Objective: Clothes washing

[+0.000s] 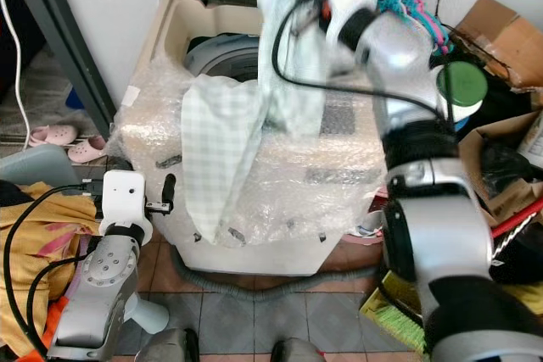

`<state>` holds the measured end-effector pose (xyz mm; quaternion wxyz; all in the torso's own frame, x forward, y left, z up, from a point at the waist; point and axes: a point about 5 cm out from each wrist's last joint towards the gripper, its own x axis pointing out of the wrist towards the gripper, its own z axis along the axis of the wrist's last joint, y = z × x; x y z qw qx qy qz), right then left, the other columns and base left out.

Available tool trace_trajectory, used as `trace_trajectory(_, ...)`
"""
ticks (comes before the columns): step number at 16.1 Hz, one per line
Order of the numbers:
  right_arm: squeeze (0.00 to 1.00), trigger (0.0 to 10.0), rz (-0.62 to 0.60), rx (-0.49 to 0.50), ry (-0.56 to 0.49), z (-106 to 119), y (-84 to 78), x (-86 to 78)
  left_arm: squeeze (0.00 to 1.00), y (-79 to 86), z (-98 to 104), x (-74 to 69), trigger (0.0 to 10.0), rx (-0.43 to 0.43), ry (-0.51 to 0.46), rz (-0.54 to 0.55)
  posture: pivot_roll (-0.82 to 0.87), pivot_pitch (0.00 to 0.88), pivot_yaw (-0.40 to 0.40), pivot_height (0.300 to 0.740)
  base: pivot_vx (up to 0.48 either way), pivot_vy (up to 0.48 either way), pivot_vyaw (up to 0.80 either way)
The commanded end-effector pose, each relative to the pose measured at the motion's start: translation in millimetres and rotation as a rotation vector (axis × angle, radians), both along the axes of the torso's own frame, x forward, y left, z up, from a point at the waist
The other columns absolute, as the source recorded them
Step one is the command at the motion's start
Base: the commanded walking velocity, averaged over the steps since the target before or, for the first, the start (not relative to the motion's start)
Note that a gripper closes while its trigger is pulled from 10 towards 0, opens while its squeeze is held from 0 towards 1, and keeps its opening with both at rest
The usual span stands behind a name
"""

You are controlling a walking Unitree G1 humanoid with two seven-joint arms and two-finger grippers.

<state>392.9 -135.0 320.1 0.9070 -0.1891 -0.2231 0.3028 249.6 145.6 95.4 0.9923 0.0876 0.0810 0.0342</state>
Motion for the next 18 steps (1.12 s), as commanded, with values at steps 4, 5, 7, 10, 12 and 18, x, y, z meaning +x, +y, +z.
trace_trajectory(4,0.0,6.1,0.236,-0.216,0.145,-55,20.5,-9.7,0.0,-3.1,-2,-0.7,10.0,0.011,0.001,0.007,0.01,0.037,-0.043,0.74,0.0,0.0,0.0)
trace_trajectory(5,0.11,10.0,0.219,-0.333,0.233,-81,16.0,-9.9,0.0,-4.1,-2,-0.5,10.0,0.011,0.001,0.003,0.01,0.039,-0.043,0.74,0.0,0.0,0.0)
trace_trajectory(7,1.0,10.0,0.085,-0.383,0.254,-93,3.4,-3.9,0.0,-2.9,-2,-0.2,10.0,0.013,0.002,0.005,0.01,0.039,-0.044,0.74,0.0,0.0,0.0)
trace_trajectory(10,1.0,10.0,-0.014,-0.225,0.131,-68,-6.7,-1.2,0.0,-2.3,-3,-1.8,10.0,0.015,0.007,0.009,0.01,0.042,-0.044,0.74,0.0,0.0,0.0)
trace_trajectory(12,1.0,10.0,0.082,-0.207,0.119,-69,-0.6,-10.2,0.0,-3.3,-3,-1.9,10.0,0.013,0.009,0.006,0.01,0.043,-0.039,0.74,0.0,0.0,0.0)
trace_trajectory(18,1.0,10.0,0.336,-0.184,0.27,-114,22.6,-49.5,0.0,-1.9,-2,-0.1,10.0,0.018,0.006,0.002,0.02,0.035,-0.037,0.74,0.0,0.0,0.0)
